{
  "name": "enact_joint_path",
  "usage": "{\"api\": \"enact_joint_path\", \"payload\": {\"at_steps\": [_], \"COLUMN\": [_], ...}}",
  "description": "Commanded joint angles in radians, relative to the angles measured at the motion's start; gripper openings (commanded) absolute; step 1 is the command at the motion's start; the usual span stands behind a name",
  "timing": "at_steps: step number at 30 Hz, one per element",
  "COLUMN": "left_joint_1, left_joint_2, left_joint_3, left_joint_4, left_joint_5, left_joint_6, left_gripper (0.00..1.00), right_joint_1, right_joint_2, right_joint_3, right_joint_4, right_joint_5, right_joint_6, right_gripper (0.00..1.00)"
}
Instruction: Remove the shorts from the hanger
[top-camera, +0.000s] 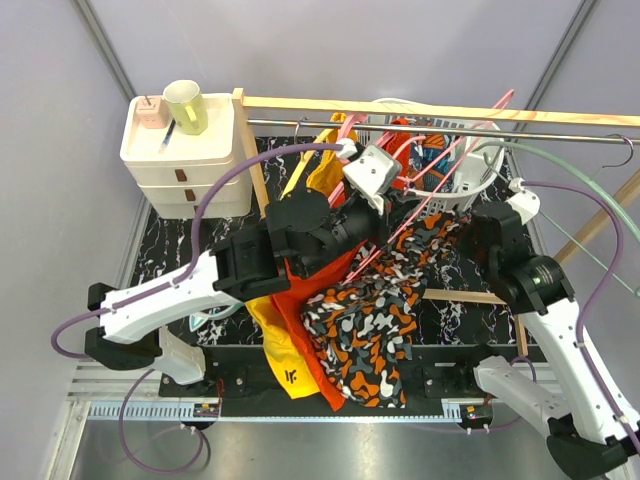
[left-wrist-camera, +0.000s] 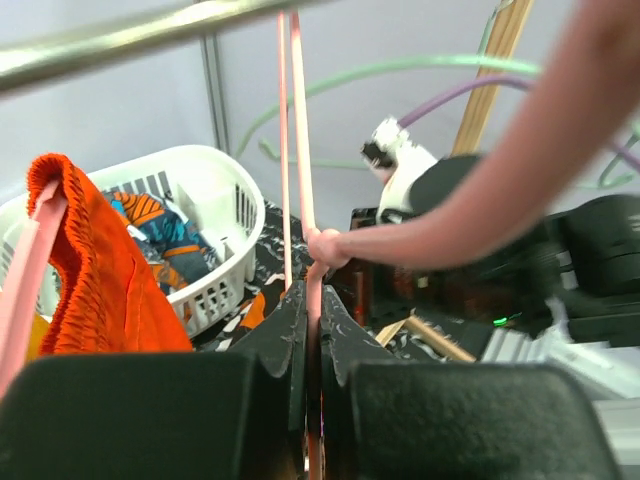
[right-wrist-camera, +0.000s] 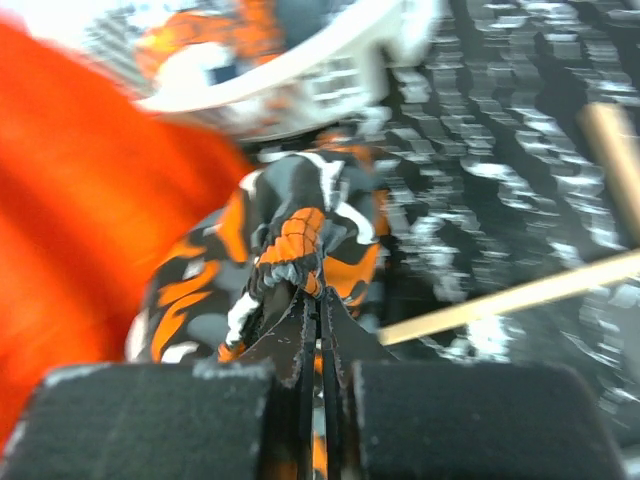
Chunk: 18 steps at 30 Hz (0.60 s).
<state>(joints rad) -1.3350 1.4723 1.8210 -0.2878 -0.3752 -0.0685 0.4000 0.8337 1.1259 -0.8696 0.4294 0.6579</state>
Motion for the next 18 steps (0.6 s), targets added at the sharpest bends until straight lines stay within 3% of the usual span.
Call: {"api": "enact_joint_path", "payload": {"at_steps": [1, 4, 5, 7, 9, 10, 12, 13, 18], "left_joint_1": [0.003, 0.002, 0.002, 0.002, 0.002, 0.002, 0.002, 0.002, 0.002], "left_joint_2": [-0.047, -0.059, -0.06, -0.055, -0.049, -0.046, -0.026, -0.017, -0.012], "left_joint_3": [0.038, 0.012, 0.011, 0.008, 0.009, 0.014, 0.032, 0.038, 0.027], "left_joint_4": [-0.027, -0.059, -0.079, -0.096, -0.114, -0.122, -0.148, -0.158, -0.18], "left_joint_5": [-0.016, -0.027, -0.028, -0.025, -0.028, -0.033, -0.04, -0.045, -0.088], "left_joint_6": [-0.1, -0.137, -0.146, -0.171, -0.186, -0.194, -0.215, -0.23, -0.287], "left_gripper": [0.0, 0.0, 0.0, 0.0, 0.0, 0.0, 0.0, 0.0, 0.0], "right_joint_1": [-0.004, -0.006, -0.007, -0.006, -0.006, -0.007, -0.006, -0.006, -0.006], "right_joint_2": [0.06, 0.11, 0.134, 0.145, 0.134, 0.124, 0.075, 0.053, -0.082], "right_joint_3": [0.045, 0.051, 0.054, 0.048, 0.031, 0.026, 0.012, 0.006, -0.011], "right_joint_4": [-0.131, -0.152, -0.144, -0.07, -0.031, -0.02, -0.011, -0.008, -0.026], "right_joint_5": [0.323, 0.358, 0.317, 0.167, 0.083, 0.009, -0.053, -0.11, -0.3], "right_joint_6": [0.063, 0.063, 0.049, -0.031, -0.05, -0.066, -0.076, -0.075, -0.069], "right_gripper": [0.0, 0.0, 0.0, 0.1, 0.23, 0.44, 0.64, 0.79, 0.91]}}
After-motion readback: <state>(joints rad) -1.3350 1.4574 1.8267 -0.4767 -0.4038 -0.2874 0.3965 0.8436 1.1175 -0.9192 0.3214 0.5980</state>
